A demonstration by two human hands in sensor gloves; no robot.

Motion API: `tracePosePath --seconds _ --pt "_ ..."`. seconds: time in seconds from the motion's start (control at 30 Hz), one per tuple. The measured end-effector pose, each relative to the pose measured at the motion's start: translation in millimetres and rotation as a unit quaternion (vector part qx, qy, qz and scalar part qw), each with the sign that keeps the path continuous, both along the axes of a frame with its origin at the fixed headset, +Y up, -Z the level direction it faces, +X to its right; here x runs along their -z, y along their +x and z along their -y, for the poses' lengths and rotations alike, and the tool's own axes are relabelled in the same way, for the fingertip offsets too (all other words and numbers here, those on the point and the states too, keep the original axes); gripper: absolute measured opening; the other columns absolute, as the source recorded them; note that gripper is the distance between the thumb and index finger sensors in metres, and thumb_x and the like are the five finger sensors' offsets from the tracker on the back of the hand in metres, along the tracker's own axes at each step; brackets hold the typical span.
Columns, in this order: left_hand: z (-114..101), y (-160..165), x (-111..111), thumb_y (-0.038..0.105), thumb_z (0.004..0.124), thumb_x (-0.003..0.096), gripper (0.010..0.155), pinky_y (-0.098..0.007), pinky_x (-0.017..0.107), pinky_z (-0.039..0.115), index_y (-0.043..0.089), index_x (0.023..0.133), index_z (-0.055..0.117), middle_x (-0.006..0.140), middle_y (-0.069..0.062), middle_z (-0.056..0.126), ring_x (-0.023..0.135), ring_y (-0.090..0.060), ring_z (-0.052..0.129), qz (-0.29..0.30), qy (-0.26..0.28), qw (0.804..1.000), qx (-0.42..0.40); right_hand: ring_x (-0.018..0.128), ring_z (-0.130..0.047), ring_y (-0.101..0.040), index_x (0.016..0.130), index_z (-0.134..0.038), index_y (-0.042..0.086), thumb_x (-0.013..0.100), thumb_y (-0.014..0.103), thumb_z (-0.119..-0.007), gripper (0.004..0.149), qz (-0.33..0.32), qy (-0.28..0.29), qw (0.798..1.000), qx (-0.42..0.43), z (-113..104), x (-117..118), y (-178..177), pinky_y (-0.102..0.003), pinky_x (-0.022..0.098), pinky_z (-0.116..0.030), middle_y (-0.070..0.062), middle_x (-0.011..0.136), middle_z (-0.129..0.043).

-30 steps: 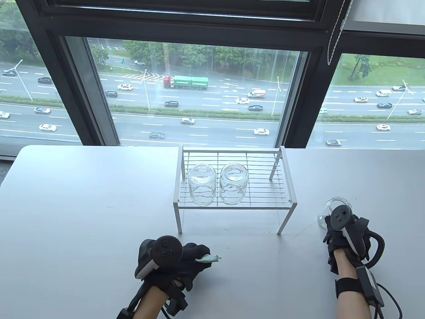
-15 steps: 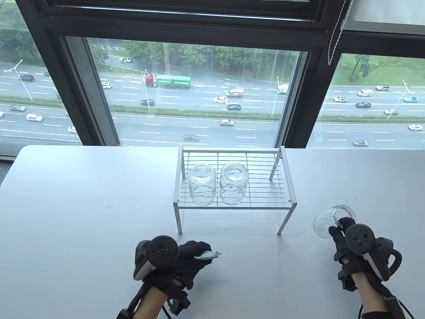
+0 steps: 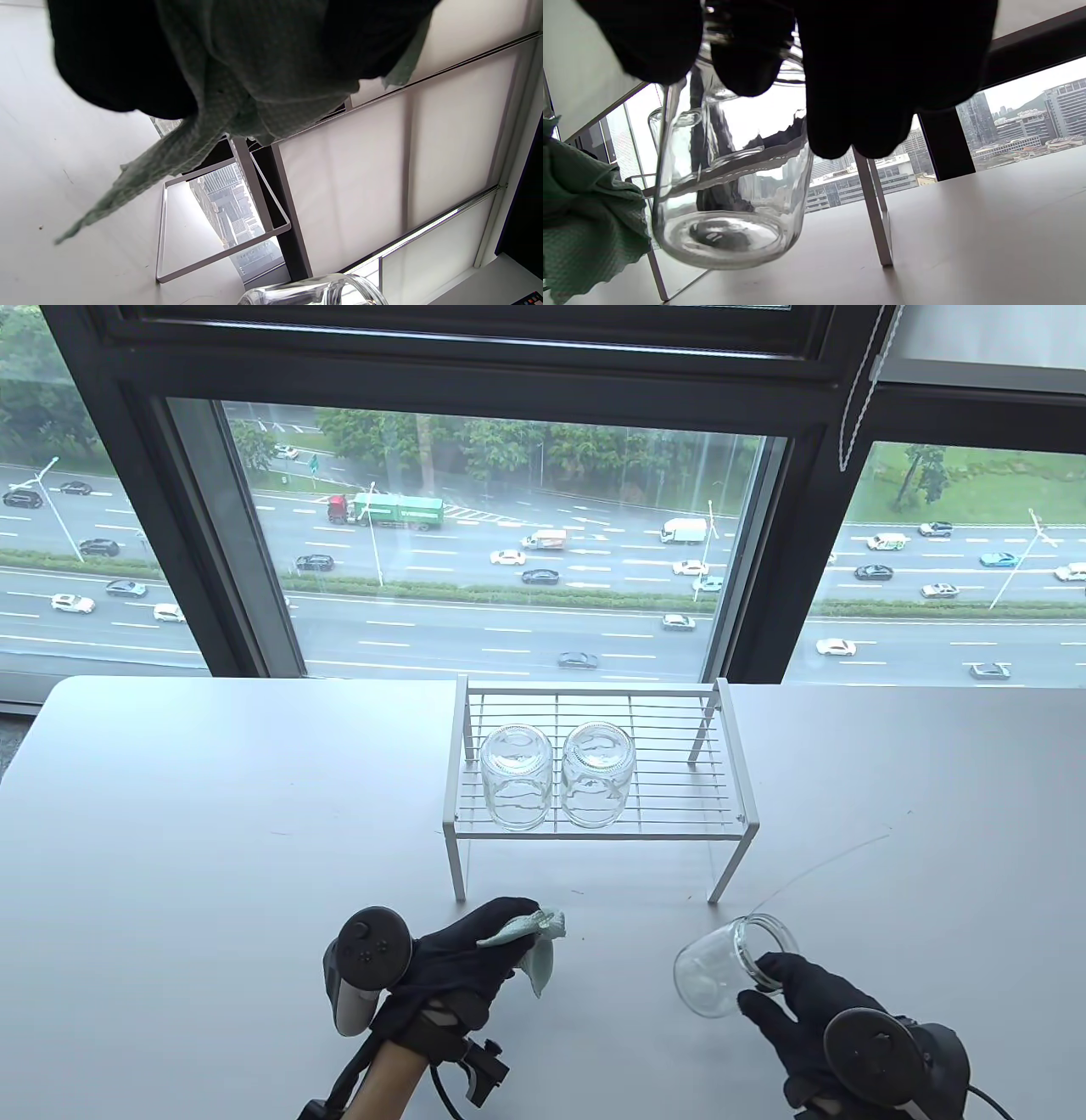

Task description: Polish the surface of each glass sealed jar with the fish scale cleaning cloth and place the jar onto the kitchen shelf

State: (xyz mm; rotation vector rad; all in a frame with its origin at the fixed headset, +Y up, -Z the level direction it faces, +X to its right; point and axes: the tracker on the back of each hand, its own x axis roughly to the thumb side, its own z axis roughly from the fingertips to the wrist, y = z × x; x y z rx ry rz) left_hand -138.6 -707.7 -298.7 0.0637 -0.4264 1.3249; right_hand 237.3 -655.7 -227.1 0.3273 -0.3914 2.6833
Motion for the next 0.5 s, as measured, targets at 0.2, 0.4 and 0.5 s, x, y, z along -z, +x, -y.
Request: tracePosePath --seconds 0.2,0.4,0.5 --pt "2.5 6.4 -2.2 0.053 0.075 0.0525 0.051 -0.053 0.050 0.087 0.028 0.097 0.077 0.100 -0.022 0.084 0.077 -0.050 0.093 0.033 -0.016 0.988 -0.147 0.062 -0.102 -0.035 0.082 -0.082 0.031 0.039 0.056 -0.081 0.050 -0.100 -0.023 0.989 0.110 -10.7 8.9 -55.8 -0.052 0.051 -0.081 -0.018 0.075 -0.101" --pt "8.1 23.2 -6.4 0.059 0.070 0.0553 0.058 -0.058 0.058 0.079 0.036 0.108 0.064 0.112 -0.022 0.071 0.091 -0.052 0.082 0.151 -0.078 0.963 -0.209 0.062 -0.102 -0.034 0.082 -0.081 0.032 0.039 0.057 -0.080 0.050 -0.209 -0.066 0.962 0.163 -23.7 37.6 -91.4 -0.052 0.051 -0.081 -0.017 0.075 -0.101" --pt "9.6 28.0 -7.3 0.066 0.071 0.0541 0.067 -0.059 0.056 0.081 0.037 0.113 0.059 0.114 -0.022 0.069 0.090 -0.053 0.083 0.183 -0.093 0.946 -0.252 0.059 -0.103 -0.032 0.083 -0.079 0.030 0.039 0.059 -0.078 0.052 -0.231 -0.071 0.943 0.229 -12.4 48.3 -90.5 -0.051 0.050 -0.082 -0.015 0.071 -0.102"
